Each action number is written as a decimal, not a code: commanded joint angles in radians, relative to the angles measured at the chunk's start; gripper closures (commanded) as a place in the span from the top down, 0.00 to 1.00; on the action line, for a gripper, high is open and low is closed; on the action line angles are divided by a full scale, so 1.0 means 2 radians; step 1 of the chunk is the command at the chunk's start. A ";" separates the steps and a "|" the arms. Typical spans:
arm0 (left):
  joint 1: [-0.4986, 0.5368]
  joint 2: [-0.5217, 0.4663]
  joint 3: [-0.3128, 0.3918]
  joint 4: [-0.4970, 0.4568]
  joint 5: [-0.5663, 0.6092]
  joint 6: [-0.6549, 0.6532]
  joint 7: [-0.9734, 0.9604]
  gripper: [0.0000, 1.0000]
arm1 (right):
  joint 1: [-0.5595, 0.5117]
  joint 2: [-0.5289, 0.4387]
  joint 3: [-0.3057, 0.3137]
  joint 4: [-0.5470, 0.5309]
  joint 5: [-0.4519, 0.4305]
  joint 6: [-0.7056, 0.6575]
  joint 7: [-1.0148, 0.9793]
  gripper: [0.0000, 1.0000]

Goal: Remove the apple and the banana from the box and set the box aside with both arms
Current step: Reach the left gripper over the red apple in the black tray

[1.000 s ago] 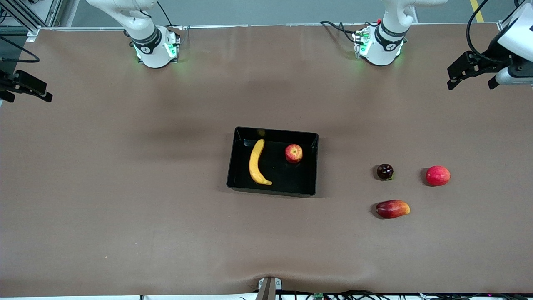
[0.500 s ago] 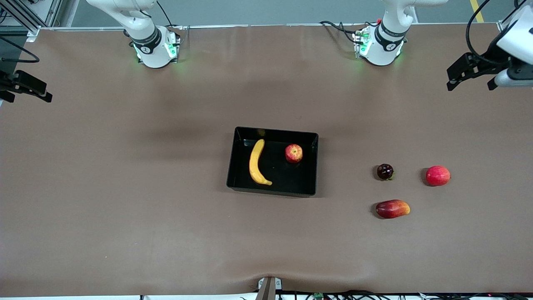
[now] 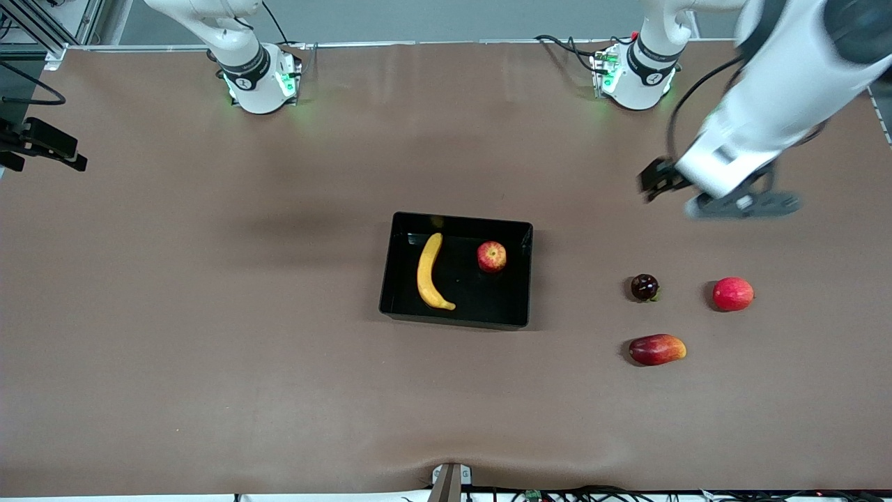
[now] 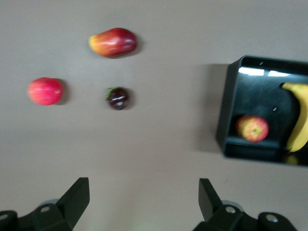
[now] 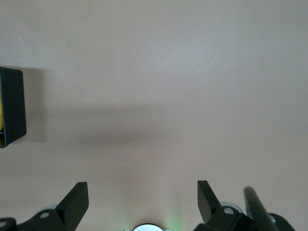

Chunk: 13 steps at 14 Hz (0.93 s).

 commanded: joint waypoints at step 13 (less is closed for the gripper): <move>-0.142 0.253 -0.033 0.016 0.059 0.236 -0.279 1.00 | -0.011 -0.005 0.006 0.000 -0.004 -0.004 0.002 1.00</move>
